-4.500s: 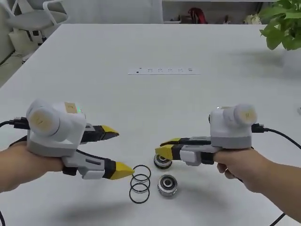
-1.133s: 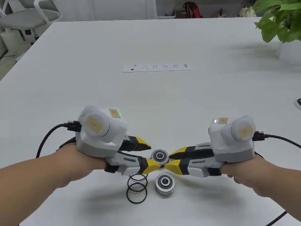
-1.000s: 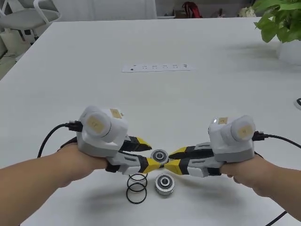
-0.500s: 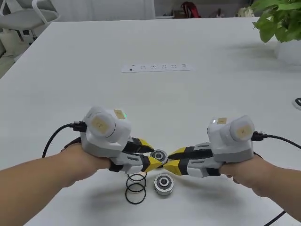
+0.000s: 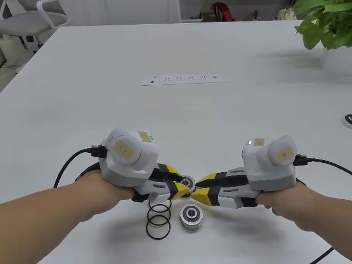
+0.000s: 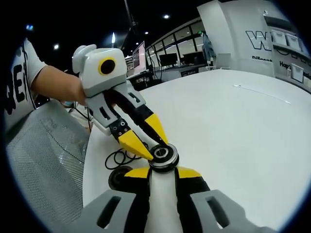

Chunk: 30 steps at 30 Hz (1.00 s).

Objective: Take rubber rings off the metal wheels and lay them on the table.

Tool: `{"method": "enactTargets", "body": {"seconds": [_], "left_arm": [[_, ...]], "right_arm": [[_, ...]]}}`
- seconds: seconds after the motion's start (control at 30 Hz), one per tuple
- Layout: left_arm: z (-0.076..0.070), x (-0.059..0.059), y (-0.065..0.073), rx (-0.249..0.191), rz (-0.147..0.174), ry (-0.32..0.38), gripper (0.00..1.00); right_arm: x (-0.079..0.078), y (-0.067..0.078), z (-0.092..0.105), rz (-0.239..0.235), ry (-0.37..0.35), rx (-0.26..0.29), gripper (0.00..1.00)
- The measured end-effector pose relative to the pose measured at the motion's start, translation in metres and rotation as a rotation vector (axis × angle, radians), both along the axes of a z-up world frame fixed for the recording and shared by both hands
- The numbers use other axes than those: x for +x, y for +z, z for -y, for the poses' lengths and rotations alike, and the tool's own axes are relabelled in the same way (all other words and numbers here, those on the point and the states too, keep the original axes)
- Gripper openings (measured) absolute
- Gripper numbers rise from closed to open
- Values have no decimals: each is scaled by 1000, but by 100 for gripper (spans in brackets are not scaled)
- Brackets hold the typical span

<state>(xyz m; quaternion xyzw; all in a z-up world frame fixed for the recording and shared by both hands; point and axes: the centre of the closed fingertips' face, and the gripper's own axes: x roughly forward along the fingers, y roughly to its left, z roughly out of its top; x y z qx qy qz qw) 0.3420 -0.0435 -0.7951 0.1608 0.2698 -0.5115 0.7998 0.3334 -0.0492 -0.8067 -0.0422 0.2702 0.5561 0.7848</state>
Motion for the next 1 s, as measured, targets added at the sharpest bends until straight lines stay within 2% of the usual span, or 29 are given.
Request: {"method": "enactTargets", "body": {"seconds": [0.53, 1.0], "left_arm": [[0, 2, 0, -5, -1, 8, 14], [0, 2, 0, -8, 0, 18, 13]], "right_arm": [[3, -2, -3, 12, -1, -2, 17], [3, -3, -2, 27, 5, -11, 13]]}}
